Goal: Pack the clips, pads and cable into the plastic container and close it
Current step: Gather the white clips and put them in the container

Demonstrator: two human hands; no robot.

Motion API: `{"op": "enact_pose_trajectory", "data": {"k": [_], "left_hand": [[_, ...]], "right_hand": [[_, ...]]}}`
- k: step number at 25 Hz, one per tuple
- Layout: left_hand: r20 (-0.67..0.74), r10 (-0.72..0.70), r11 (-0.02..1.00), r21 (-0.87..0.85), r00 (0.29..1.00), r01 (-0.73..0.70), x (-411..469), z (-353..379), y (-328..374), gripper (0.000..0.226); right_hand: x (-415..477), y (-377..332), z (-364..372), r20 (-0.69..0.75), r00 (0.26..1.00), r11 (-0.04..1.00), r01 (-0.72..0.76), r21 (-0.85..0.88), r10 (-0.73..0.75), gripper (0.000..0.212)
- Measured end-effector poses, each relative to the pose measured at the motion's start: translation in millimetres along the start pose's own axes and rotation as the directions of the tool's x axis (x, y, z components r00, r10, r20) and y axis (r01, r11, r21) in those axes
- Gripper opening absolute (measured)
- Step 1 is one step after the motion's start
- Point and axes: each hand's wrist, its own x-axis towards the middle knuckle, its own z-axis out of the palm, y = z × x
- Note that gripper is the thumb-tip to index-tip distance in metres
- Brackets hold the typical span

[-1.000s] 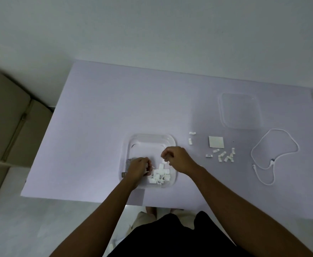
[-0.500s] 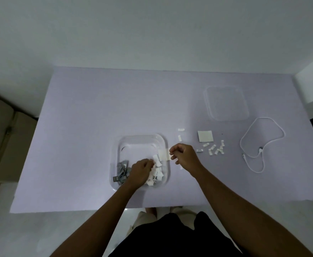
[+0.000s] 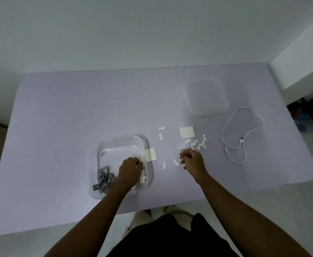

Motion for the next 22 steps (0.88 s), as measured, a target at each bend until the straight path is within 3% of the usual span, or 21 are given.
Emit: {"op": "enact_pose_trajectory", "data": {"k": [3, 6, 8, 10, 13, 15, 18, 22], "left_hand": [[-0.242, -0.068, 0.987, -0.16, 0.968, 0.03, -4.0, -2.4, 25.8, 0.013], [-0.391, 0.008, 0.972, -0.212, 0.92, -0.098, 7.2, -8.2, 69.9, 0.003], [-0.368, 0.093, 0.967, -0.188, 0.925, -0.172, 24.6, -6.8, 95.8, 0.012], [-0.274, 0.152, 0.975, -0.118, 0.95, -0.19, 48.6, 1.8, 113.1, 0.024], [-0.064, 0.107, 0.989, 0.11, 0.992, -0.099, 88.6, 25.4, 127.5, 0.048], [0.064, 0.051, 0.959, 0.274, 0.997, -0.066, 111.6, 39.6, 128.3, 0.059], [0.089, -0.002, 0.937, 0.347, 0.996, -0.029, 127.9, 53.5, 124.8, 0.055], [-0.06, -0.045, 0.977, 0.206, 0.997, 0.057, 126.1, 71.5, 126.7, 0.035]], "right_hand": [[13.2, 8.9, -15.6, -0.055, 0.998, 0.998, 0.018, -0.056, -0.021, 0.019], [31.8, 17.2, -33.1, -0.109, 0.992, 0.987, 0.048, -0.154, -0.065, 0.017], [44.1, 19.8, -45.0, -0.135, 0.985, 0.975, 0.076, -0.211, -0.106, 0.02], [58.5, 22.4, -54.9, -0.143, 0.977, 0.945, 0.109, -0.308, -0.159, 0.039], [83.3, 27.1, -69.8, -0.022, 0.973, 0.841, 0.189, -0.507, -0.231, 0.069], [100.1, 28.6, -78.6, 0.088, 0.962, 0.773, 0.262, -0.577, -0.26, 0.078], [115.9, 31.0, -84.8, 0.207, 0.933, 0.727, 0.36, -0.584, -0.296, 0.073], [128.6, 44.3, -80.5, 0.233, 0.9, 0.763, 0.436, -0.477, -0.369, 0.042]]}}
